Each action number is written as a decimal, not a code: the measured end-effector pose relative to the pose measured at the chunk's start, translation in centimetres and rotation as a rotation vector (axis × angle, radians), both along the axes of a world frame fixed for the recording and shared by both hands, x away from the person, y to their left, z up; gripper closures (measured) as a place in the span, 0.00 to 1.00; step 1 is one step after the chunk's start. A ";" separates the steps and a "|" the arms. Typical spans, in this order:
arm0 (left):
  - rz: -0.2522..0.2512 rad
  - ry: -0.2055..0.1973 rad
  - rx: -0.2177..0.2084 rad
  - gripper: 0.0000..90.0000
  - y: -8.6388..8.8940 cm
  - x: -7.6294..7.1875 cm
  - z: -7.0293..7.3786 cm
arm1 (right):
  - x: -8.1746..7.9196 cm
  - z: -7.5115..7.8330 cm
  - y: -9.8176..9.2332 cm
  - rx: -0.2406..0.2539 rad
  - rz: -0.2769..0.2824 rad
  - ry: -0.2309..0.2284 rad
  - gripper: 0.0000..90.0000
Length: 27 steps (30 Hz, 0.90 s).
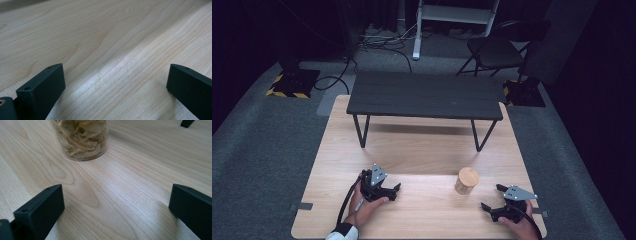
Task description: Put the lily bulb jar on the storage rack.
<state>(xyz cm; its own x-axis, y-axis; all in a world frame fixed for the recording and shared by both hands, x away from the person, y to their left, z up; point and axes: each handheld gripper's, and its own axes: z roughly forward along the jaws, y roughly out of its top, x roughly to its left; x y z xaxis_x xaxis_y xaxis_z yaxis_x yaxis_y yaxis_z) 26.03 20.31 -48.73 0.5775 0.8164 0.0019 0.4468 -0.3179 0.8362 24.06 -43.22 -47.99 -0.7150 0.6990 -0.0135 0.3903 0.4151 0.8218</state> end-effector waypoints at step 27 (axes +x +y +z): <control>-0.002 0.001 0.000 0.02 0.0 0.0 0.0 | 0.6 0.6 0.0 -0.014 0.031 0.020 0.01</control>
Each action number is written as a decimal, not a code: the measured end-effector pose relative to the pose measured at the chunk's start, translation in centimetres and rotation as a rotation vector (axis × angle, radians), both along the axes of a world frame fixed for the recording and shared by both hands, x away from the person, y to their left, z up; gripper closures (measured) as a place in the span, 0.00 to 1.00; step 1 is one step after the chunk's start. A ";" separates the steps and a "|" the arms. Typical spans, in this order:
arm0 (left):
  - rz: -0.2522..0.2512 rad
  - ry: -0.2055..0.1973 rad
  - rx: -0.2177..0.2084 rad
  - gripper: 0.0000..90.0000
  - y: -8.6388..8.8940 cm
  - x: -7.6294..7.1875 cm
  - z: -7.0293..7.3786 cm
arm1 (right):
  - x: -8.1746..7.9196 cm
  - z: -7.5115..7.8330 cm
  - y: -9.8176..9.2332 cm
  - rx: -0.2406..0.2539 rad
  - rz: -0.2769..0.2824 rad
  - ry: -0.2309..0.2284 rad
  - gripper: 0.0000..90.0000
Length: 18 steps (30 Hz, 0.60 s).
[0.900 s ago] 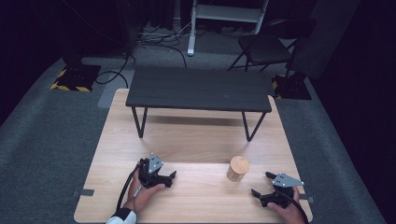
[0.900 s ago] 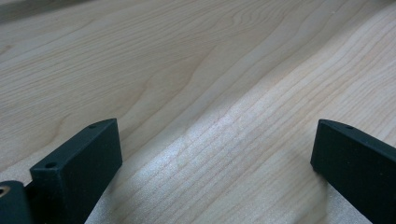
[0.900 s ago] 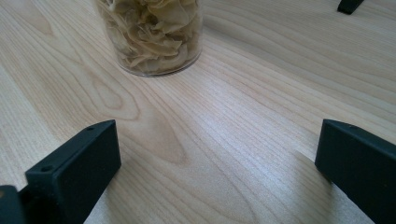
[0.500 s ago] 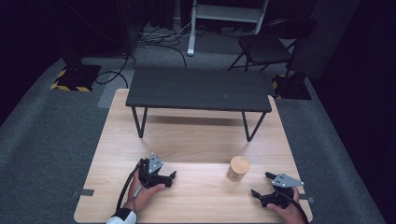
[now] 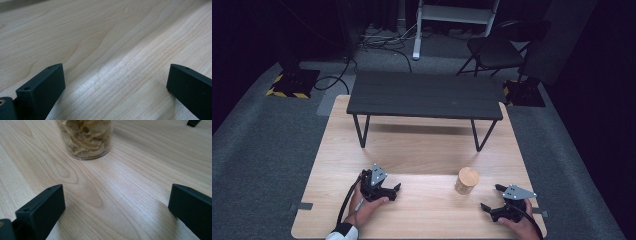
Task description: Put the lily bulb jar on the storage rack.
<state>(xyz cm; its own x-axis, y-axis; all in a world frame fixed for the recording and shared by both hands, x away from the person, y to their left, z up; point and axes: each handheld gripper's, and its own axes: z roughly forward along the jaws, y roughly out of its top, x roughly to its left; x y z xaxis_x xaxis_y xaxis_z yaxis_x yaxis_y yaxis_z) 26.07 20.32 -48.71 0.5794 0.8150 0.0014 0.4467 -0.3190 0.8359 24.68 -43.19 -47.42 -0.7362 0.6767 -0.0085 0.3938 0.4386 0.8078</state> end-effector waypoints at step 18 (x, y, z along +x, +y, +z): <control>-0.006 0.000 0.001 0.02 0.1 0.0 0.0 | 1.8 4.4 3.1 -0.013 0.085 -0.041 0.01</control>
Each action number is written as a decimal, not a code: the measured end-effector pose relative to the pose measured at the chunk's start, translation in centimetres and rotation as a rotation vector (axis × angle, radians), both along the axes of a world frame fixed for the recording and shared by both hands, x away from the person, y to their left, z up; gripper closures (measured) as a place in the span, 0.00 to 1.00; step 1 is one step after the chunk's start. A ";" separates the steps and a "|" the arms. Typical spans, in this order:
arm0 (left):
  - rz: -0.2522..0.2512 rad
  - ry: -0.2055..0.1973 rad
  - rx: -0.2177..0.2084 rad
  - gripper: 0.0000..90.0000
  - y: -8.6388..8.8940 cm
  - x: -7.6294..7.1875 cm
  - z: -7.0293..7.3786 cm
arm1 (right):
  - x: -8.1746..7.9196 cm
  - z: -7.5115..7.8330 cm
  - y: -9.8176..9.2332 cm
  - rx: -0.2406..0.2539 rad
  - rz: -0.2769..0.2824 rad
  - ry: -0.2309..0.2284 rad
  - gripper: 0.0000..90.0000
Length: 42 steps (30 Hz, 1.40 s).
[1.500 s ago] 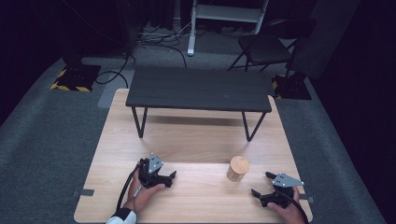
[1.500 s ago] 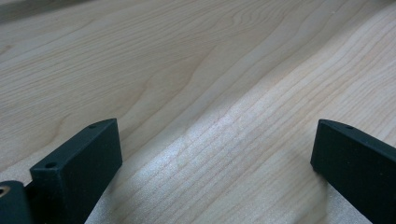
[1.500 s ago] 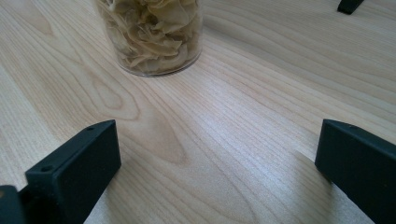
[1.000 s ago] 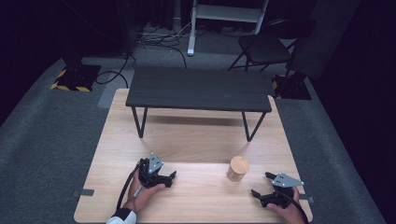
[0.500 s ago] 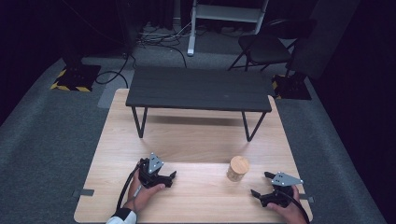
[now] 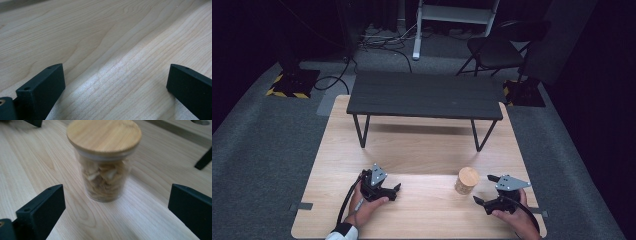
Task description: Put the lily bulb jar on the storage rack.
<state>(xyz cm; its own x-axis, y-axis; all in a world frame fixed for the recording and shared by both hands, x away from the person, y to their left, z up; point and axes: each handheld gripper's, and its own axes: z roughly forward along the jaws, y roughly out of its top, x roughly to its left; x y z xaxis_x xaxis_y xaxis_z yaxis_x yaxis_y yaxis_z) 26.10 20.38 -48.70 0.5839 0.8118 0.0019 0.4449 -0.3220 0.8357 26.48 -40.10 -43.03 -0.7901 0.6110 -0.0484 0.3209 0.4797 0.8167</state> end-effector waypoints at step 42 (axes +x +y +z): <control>-0.017 -0.003 0.002 0.02 0.1 0.2 0.0 | 3.6 0.9 4.3 -0.040 0.036 0.032 0.21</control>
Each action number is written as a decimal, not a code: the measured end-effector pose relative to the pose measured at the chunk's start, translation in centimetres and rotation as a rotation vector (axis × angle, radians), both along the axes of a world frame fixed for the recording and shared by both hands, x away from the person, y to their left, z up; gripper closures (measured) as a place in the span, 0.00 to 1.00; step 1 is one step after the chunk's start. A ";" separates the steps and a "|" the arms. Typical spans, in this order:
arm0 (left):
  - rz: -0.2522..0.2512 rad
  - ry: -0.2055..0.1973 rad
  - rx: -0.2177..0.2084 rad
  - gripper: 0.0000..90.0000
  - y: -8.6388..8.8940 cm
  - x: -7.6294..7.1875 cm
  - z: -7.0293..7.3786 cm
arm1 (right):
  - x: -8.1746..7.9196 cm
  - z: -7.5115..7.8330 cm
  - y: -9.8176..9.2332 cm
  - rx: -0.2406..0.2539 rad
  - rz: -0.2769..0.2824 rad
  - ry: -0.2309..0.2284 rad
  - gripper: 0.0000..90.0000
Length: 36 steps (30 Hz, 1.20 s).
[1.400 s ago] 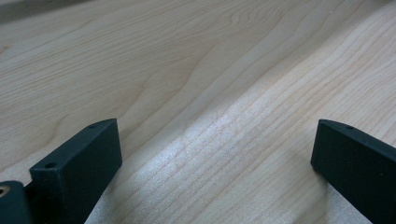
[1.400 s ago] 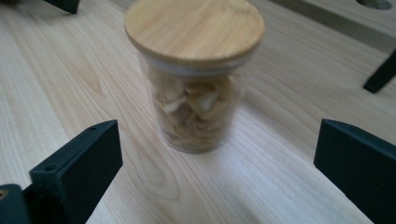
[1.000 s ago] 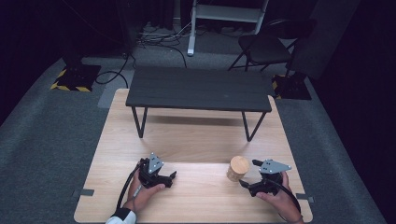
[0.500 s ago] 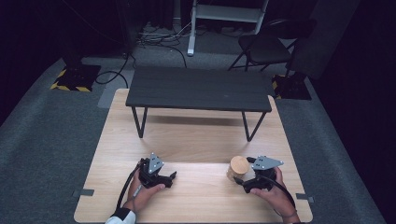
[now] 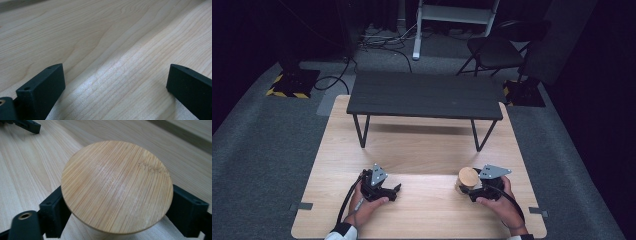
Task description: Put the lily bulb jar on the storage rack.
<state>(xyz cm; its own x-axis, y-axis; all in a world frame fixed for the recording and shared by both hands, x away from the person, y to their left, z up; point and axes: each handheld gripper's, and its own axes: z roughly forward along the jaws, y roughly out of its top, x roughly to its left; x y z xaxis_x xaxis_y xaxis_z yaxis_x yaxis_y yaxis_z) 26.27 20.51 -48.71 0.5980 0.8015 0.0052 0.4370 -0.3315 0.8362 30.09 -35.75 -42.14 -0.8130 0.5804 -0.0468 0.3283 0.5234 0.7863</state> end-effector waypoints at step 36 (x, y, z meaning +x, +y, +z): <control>0.004 0.000 0.001 0.02 -0.1 0.0 0.0 | 3.2 12.2 2.1 0.051 0.008 -0.014 0.28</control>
